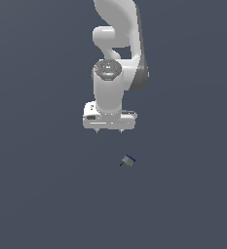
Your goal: Pick up the object and move it to a goal position.
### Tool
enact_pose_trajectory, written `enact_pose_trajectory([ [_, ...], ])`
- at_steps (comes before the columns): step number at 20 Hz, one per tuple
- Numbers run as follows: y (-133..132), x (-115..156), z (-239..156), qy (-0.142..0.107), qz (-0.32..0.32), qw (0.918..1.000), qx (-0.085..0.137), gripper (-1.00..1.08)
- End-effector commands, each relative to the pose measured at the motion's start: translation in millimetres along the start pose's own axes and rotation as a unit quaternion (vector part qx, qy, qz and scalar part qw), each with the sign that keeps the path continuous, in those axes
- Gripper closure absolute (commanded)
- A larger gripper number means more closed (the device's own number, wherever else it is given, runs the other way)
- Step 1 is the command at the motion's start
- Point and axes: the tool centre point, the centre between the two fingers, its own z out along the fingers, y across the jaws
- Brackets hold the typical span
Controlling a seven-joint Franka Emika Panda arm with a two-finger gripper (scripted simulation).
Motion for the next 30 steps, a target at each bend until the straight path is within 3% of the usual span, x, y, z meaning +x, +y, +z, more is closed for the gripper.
enact_pose_trajectory([
  [1,0.0,0.0,0.0,0.000,0.000,1.0000,0.000,-0.92],
  [9,2.9,-6.6,8.5,-0.015,-0.017,0.9996,-0.014,-0.92],
  [16,1.7,-4.8,9.4,-0.014,-0.012,0.9997,-0.013,-0.92],
  [30,-21.0,26.9,30.7,-0.003,0.088,0.9961,-0.006,-0.92],
])
